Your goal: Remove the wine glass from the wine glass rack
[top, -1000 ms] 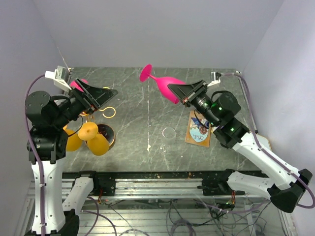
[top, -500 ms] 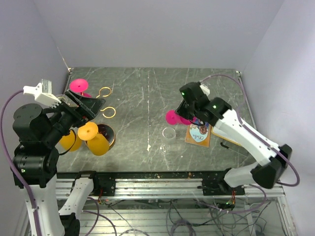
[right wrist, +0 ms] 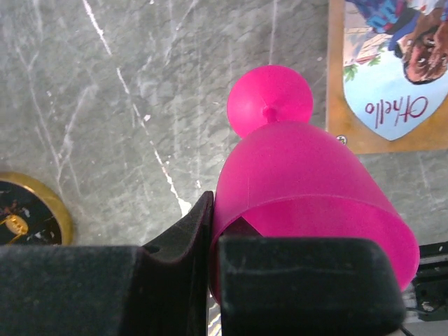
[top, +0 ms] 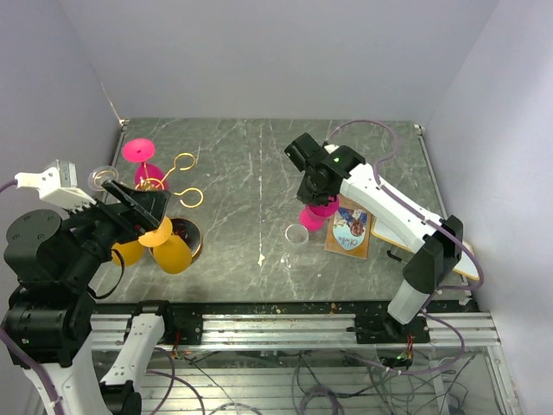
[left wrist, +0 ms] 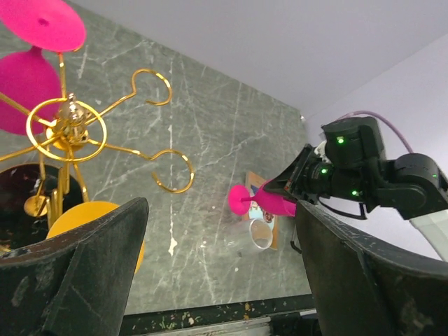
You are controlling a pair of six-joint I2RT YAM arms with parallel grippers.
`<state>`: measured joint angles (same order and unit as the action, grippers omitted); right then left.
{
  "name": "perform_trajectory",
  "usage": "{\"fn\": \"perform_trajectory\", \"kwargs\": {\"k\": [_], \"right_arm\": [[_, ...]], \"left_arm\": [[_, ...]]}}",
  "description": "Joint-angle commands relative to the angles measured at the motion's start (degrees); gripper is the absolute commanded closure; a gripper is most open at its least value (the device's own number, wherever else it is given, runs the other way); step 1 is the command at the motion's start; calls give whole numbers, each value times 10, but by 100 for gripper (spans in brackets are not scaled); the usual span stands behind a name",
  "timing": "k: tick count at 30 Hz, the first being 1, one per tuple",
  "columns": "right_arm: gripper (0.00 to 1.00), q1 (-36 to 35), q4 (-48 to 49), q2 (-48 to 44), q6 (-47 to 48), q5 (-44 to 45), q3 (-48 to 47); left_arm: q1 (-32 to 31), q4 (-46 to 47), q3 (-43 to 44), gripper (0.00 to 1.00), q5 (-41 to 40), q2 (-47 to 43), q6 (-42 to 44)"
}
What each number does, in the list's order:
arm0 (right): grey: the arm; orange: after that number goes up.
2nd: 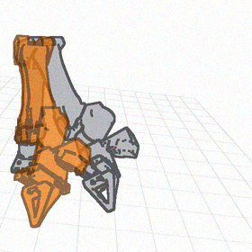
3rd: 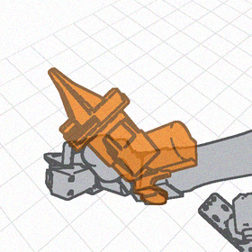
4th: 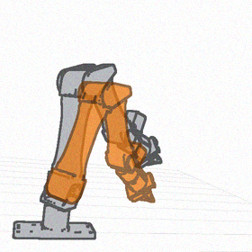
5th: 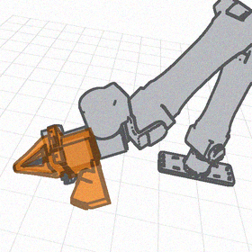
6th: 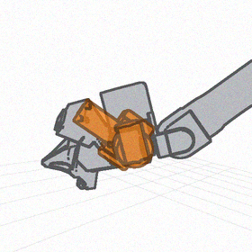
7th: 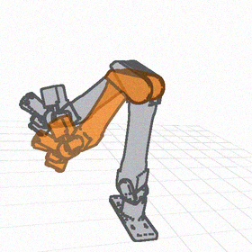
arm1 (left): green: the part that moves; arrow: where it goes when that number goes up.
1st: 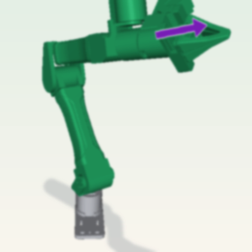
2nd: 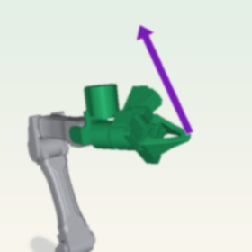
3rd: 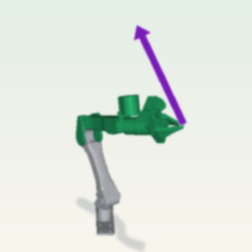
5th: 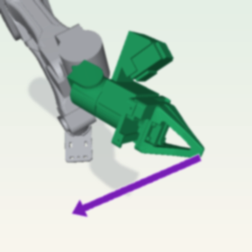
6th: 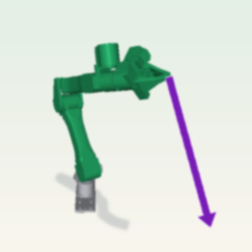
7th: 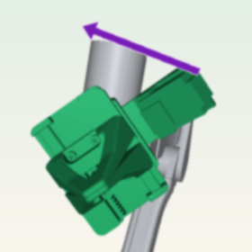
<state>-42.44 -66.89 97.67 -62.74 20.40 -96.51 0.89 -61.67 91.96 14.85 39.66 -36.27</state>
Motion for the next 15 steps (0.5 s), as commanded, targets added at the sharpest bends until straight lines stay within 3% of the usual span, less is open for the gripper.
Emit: {"fn": "perform_trajectory", "kwargs": {"k": [1, 15], "right_arm": [[100, 2, 16, -2, 1, -36, -28], [100, 8, 9, 76, 9, -33, -50]], "left_arm": [[-4, -69, 14, 4, -51, -10, 17], [-4, -222, 27, 9, -211, -37, -45]]}}
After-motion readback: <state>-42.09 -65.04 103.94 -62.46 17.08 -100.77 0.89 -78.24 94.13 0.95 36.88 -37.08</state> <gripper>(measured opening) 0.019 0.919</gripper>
